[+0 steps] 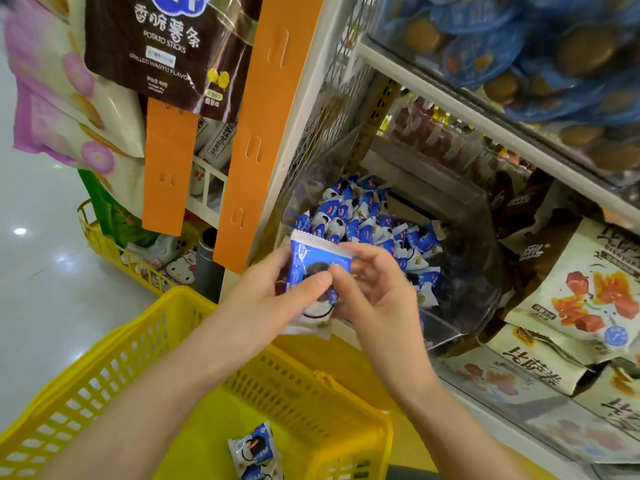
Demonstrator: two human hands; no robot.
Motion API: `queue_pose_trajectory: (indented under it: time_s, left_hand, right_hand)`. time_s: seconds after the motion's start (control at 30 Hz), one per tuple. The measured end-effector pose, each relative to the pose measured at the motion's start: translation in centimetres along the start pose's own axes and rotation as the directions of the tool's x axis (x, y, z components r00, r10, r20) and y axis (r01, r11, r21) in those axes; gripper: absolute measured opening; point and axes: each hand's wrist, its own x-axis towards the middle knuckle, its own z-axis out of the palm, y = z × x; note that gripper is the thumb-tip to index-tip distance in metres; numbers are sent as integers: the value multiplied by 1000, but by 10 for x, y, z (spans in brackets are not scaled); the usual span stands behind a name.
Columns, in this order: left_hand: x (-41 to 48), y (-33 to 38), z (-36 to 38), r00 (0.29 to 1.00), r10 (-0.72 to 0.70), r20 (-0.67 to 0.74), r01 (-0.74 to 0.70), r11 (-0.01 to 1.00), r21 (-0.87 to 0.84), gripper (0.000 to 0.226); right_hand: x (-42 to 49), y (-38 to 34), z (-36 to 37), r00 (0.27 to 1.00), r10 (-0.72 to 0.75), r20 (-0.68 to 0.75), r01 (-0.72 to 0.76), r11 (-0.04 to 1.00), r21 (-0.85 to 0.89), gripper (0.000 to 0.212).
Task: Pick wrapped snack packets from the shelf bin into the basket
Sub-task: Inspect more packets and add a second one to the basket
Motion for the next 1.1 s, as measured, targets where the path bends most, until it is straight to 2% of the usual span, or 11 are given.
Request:
queue_pose_trajectory:
  time_s: [0.13,0.23,0.3,0.33,0.4,0.43,0.57,0.77,1.0,1.1]
  left_hand:
    - [15,5,-4,996,21,-84,-19,999,27,23]
    - [29,8,-3,986,22,-163,-22,1000,6,16]
    - [36,9,-1,983,31,-182,-34,999,-10,13]
    - [40,9,0,983,34,-181,-36,999,-12,13]
    - [46,8,2,985,33,-172,-37,999,-22,16]
    - [49,8,4,985,29,-169,-37,998,-41,18]
    - [62,8,4,988,22,-155,-39,994,-105,15]
    - [71,7,1,993,29,-116,-41,994,-106,15]
    - [69,7,0,997,13,-82,-25,989,-149,22]
    - [69,6,0,997,12,-81,-25,988,-154,28]
  right_hand:
    - [31,-12,-10,995,-96,-13,95,994,-52,15]
    - [72,-5,-28,981,-129,-144,100,977,-190,19]
    - [110,8,-47,960,-92,-265,7,952,-305,25]
    - [129,16,-57,954,-57,-294,-76,903,-423,29]
    - [159,36,-80,943,73,-325,-271,738,-619,37]
    - [169,45,-89,934,130,-333,-330,673,-662,38]
    - [194,71,-117,914,206,-351,-406,513,-756,34]
    - [213,80,-128,900,387,-199,-357,395,-847,28]
    - [221,74,-123,830,501,-244,-392,213,-895,31]
    - [222,77,-119,791,543,-281,-465,235,-854,30]
